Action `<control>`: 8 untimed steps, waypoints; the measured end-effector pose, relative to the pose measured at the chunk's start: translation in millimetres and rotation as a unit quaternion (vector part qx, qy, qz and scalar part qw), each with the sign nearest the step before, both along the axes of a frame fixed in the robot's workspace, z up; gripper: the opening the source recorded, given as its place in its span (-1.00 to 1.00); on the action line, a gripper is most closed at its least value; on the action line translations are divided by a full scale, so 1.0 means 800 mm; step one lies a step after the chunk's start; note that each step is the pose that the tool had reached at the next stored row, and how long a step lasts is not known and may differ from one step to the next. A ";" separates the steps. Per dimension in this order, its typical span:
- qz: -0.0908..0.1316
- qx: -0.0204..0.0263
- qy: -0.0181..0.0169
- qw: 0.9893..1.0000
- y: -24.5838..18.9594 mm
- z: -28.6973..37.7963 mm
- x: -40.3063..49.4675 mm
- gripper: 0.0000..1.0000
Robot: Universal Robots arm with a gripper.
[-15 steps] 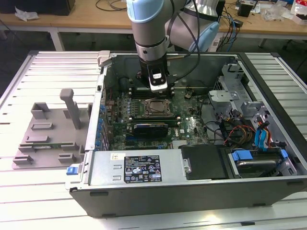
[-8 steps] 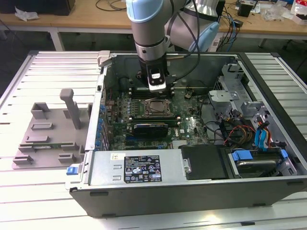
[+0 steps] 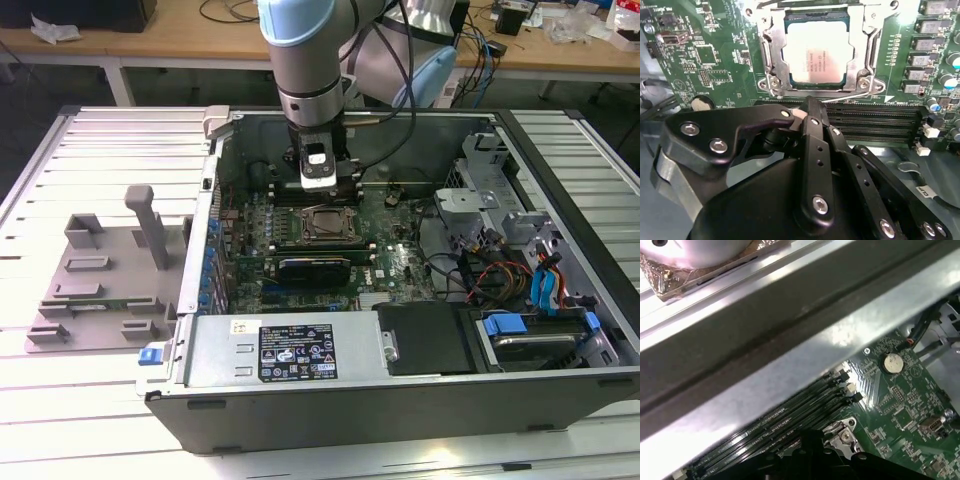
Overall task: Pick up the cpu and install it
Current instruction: 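Install the first cpu locking lever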
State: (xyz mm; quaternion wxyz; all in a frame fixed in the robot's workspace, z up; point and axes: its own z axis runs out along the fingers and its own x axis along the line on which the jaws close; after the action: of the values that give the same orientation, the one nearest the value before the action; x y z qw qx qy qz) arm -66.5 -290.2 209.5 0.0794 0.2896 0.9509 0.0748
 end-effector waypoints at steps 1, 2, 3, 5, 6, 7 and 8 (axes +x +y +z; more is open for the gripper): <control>-0.004 0.000 0.000 1.000 0.0000 0.0000 -0.001 -0.79; -0.006 0.001 0.000 1.000 0.0000 0.0000 -0.002 -0.79; -0.010 0.001 0.000 1.000 0.0001 0.0000 -0.004 -0.79; -0.015 0.001 0.000 1.000 0.0031 0.0001 -0.005 -0.79; -0.016 0.001 0.000 1.000 0.0055 -0.0001 -0.004 -0.79; -0.017 0.001 0.000 1.000 0.0069 -0.0001 -0.004 -0.79; -0.018 0.001 0.000 1.000 0.0072 -0.0001 -0.004 -0.79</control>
State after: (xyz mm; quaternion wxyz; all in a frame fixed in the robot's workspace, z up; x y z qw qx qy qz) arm -70.0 -284.5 209.4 0.0805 0.3067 0.9455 0.0739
